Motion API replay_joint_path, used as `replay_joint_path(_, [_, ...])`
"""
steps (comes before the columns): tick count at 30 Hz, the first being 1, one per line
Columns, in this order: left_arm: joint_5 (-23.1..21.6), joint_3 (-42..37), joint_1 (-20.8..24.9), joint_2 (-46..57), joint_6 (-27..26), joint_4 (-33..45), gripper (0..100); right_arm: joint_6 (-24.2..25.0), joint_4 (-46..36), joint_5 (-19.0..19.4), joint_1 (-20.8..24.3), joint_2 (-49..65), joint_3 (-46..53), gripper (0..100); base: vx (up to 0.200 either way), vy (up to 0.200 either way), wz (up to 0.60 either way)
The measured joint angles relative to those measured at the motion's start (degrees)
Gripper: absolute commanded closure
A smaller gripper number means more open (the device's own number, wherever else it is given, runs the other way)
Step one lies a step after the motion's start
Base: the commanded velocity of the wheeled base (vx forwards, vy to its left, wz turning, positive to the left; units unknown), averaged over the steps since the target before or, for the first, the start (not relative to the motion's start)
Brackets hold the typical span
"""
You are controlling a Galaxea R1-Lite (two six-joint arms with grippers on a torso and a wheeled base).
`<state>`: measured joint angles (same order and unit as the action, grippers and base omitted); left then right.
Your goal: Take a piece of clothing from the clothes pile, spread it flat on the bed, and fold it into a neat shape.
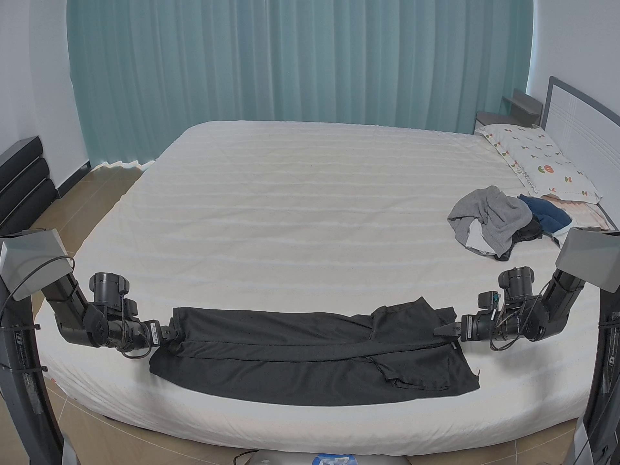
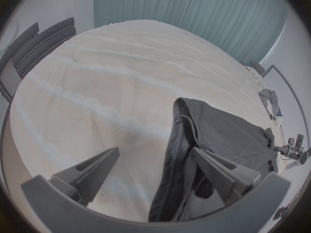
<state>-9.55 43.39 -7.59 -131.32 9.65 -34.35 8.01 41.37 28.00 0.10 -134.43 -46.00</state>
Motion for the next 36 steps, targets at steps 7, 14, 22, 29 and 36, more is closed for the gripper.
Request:
replay_joint_path(7, [-0.41,0.49,-1.13,1.19,5.8,0.11,0,7.27,0.22,0.16,-0.26,3.33,-0.12,0,0.0,0.0,0.0])
replay_joint_path(14, [-1.23,4.71,-1.57,2.33,24.47,1.34,0,11.78,1.29,-0.12,2.32,4.9,-0.61,0,0.0,0.0,0.0])
replay_joint_path(22, [-5.36,11.18,-1.66,2.65,38.22,5.91,0,13.47,1.97,-2.77,4.83,2.15,-3.36,0,0.0,0.0,0.0])
replay_joint_path(29, [-5.67,12.18,-1.74,2.44,38.46,6.13,0,13.47,1.82,-3.62,6.44,-1.13,-5.51,100,0.0,0.0,0.0])
replay_joint_path(36, [-5.67,11.72,-1.69,2.4,38.27,6.03,0,13.86,1.82,-4.74,7.36,-2.4,-6.14,100,0.0,0.0,0.0])
